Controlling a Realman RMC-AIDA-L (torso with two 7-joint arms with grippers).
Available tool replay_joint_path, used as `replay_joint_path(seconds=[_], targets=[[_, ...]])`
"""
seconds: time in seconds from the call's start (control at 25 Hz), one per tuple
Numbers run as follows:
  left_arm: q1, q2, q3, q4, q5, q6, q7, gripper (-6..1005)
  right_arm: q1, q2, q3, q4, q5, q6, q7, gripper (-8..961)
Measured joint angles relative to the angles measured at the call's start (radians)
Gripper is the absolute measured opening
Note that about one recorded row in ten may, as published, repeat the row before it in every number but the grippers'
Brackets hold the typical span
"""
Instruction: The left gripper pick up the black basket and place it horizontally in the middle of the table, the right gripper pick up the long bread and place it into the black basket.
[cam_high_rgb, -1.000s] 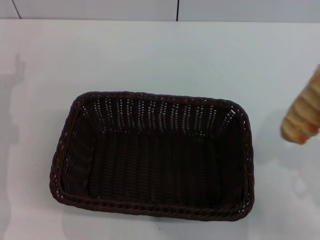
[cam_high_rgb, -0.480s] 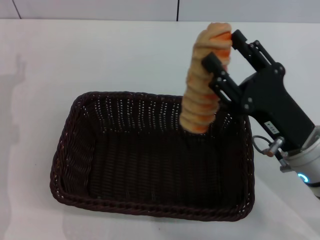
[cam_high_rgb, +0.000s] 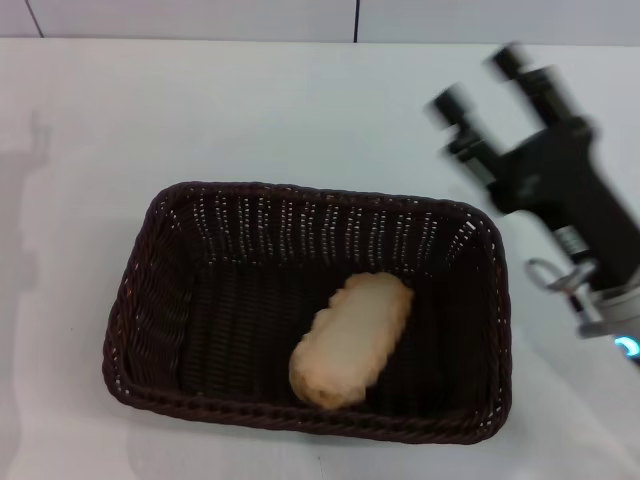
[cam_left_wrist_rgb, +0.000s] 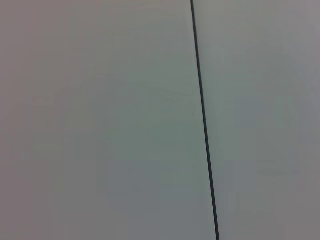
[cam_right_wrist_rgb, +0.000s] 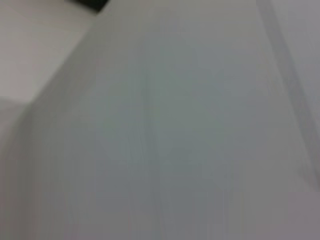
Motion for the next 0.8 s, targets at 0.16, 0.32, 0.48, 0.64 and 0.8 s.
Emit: replay_joint_path(seconds=[0.16,0.32,0.48,0.64,0.8], targets=[[0.004,0.001,-0.005,0.006,-0.002,0.000,0.000,669,-0.114,-0.002,0.182,-0.067,0.130,-0.066,-0.038,799],[0.014,0.003,-0.006,0.010,-0.005,0.000,0.000,669,-0.218,0.000,0.354,-0.115,0.363,-0.064,-0.021,799],[0.026,0.002,-0.008,0.018,-0.007,-0.001,0.000,670,-0.290,0.003,0.391,-0.175,0.566,-0.043,-0.020,799],[0.029,0.000,-0.017,0.045,-0.010,-0.001,0.000,670,-0.349,0.003,0.393,-0.184,0.728,-0.042,-0.018,799],[0.028,-0.001,-0.019,0.082,-0.010,-0.003,-0.001,670,-0.372,0.003,0.387,-0.187,0.752,-0.038,-0.016,799]])
